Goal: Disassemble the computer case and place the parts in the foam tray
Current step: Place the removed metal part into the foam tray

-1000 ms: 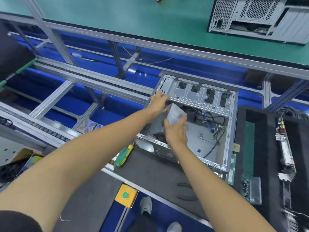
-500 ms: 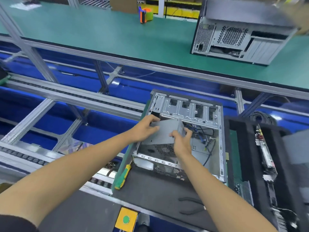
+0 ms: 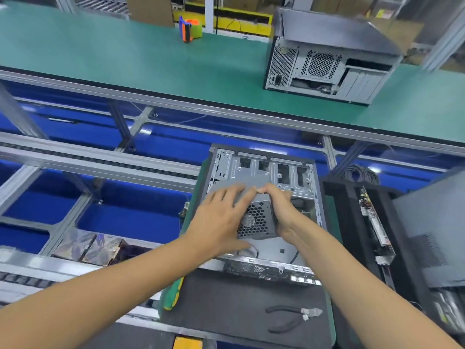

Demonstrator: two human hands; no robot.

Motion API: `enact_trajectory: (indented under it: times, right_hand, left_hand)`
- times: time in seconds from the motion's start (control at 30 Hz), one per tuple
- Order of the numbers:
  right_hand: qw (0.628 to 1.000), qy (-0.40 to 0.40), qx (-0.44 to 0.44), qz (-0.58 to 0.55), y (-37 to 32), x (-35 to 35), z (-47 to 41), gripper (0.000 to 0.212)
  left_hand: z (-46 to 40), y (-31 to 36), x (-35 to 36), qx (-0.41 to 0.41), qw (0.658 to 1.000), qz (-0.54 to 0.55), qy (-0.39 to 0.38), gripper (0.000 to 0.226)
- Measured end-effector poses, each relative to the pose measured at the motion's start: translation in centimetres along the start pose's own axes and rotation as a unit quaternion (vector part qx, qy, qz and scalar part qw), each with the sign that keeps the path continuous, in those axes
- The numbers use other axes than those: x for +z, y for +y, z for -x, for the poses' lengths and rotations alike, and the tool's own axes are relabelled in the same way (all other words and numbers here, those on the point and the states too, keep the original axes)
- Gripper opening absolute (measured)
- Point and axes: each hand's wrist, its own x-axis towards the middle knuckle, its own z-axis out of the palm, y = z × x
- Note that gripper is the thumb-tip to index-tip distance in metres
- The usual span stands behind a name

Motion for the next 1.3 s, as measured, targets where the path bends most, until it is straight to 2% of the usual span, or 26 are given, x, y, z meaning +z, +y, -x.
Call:
enact_trajectory:
  times: [0.07, 0.13, 0.2, 0.27, 0.33, 0.43, 0.5, 0.6, 0.67, 0.77, 0.8, 0.87, 0.93, 1.0, 1.07, 1.13, 1.3]
  right_hand:
    - [0.998, -0.055, 0.014, -0.012, -0.1, 0.6, 0.4, 0.067]
    - [0.995, -0.096, 0.013, -0.026, -0.3, 0.4, 0.5, 0.062]
    - [0.994, -0.088, -0.001, -0.072, -0.5, -0.5, 0.0, 0.055]
    - [0.995, -0.037, -0.019, -0.091, -0.2, -1.6, -1.0, 0.047]
    - [0.998, 0.037, -0.024, -0.043, 1.1, -2.5, -2.4, 0.040]
    - [0.991, 0.118, -0.035, 0.056, 4.3, -3.9, -4.1, 0.029]
    - [0.984, 0.106, -0.047, 0.132, 6.3, -4.6, -4.8, 0.020]
    - [0.964, 0.045, -0.070, 0.252, 8.3, -4.5, -5.0, 0.011]
    - [0.941, 0.055, -0.107, 0.315, 9.0, -4.1, -4.7, 0.009]
    - [0.912, 0.116, -0.197, 0.341, 10.1, -3.5, -4.0, 0.006]
    - [0.924, 0.109, -0.206, 0.304, 10.2, -3.2, -3.9, 0.008]
    - [0.969, 0.079, -0.168, 0.164, 9.7, -2.5, -4.0, 0.021]
    - [0.995, 0.044, -0.089, 0.028, 8.3, -2.5, -4.0, 0.041]
    - [0.992, -0.043, -0.025, -0.115, 6.4, -3.5, -4.0, 0.053]
    - [0.972, -0.129, 0.012, -0.197, 4.6, -5.2, -4.1, 0.065]
    - [0.974, -0.162, 0.035, -0.156, 3.0, -7.0, -4.4, 0.073]
    - [0.985, -0.143, 0.094, 0.026, 1.0, -9.8, -5.6, 0.073]
  left_hand:
    - [0.0, -0.6, -1.0, 0.007, 1.000, 0.002, 0.006, 0.119]
    - [-0.1, -1.9, -2.4, -0.039, 0.998, 0.050, 0.002, 0.111]
    - [-0.3, -3.4, -3.8, -0.153, 0.977, 0.149, 0.010, 0.102]
    - [-0.4, -4.8, -4.5, -0.209, 0.957, 0.198, 0.043, 0.097]
    - [-0.4, -6.4, -5.1, -0.230, 0.943, 0.231, 0.070, 0.096]
    - [0.0, -8.4, -5.5, -0.293, 0.904, 0.294, 0.100, 0.093]
    - [0.5, -9.5, -5.3, -0.323, 0.882, 0.324, 0.110, 0.092]
    - [1.3, -10.3, -5.0, -0.343, 0.858, 0.362, 0.122, 0.091]
    - [1.4, -10.4, -4.8, -0.358, 0.846, 0.375, 0.127, 0.087]
    - [1.4, -9.4, -4.4, -0.382, 0.832, 0.380, 0.135, 0.082]
    - [1.3, -8.7, -4.3, -0.388, 0.830, 0.377, 0.139, 0.082]
    - [1.0, -6.6, -4.0, -0.397, 0.835, 0.352, 0.145, 0.085]
    - [0.7, -3.6, -3.5, -0.392, 0.852, 0.313, 0.152, 0.087]
    - [0.3, -0.2, -2.7, -0.377, 0.867, 0.287, 0.157, 0.091]
    - [0.0, 2.9, -1.1, -0.341, 0.890, 0.263, 0.152, 0.096]
    - [0.0, 5.5, 1.1, -0.286, 0.921, 0.225, 0.138, 0.101]
    - [-0.6, 9.6, 6.1, -0.167, 0.970, 0.107, 0.141, 0.099]
